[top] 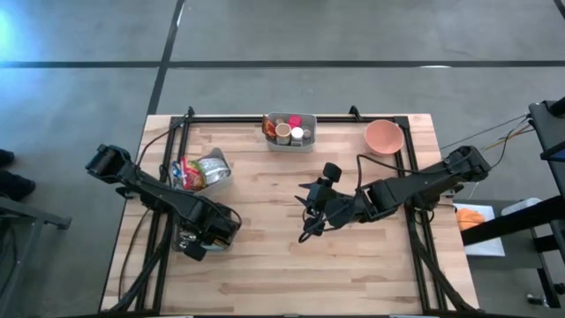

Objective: Pick & Place Food Item
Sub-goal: Put the silver spoon into the black bin, then return to Home Position

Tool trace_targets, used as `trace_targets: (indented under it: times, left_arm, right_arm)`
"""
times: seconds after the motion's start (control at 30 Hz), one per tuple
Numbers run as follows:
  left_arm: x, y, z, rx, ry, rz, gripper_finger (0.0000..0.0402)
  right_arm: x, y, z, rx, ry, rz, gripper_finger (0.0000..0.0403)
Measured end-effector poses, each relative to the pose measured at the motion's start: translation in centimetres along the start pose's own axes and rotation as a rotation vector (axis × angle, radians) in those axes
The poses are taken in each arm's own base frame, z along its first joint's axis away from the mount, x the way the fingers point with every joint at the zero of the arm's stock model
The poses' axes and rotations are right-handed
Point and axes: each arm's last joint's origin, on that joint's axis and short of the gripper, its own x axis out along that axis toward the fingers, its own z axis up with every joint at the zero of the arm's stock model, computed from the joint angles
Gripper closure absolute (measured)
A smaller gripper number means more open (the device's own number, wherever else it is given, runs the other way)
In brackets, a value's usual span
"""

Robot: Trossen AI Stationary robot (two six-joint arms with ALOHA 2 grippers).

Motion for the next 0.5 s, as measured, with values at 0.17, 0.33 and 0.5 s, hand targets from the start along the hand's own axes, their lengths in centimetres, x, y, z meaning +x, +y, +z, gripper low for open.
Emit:
trace_targets:
  times: [0.17,0.33,0.5]
  left_arm:
    - [-0.01,0.01,-0.01,-0.001,0.003,0.002,0.0401]
    - [-0.02,0.01,-0.09,0.001,0.012,0.002,0.0384]
    - [-0.02,0.02,-0.12,0.005,0.015,0.000,0.0308]
  right_arm:
    - [0.00,0.00,0.00,0.000,0.000,0.000,0.0261]
    - [0.00,0.01,0.00,0.000,0.000,0.000,0.0261]
    - [0.00,0.00,0.00,0.000,0.000,0.000,0.0261]
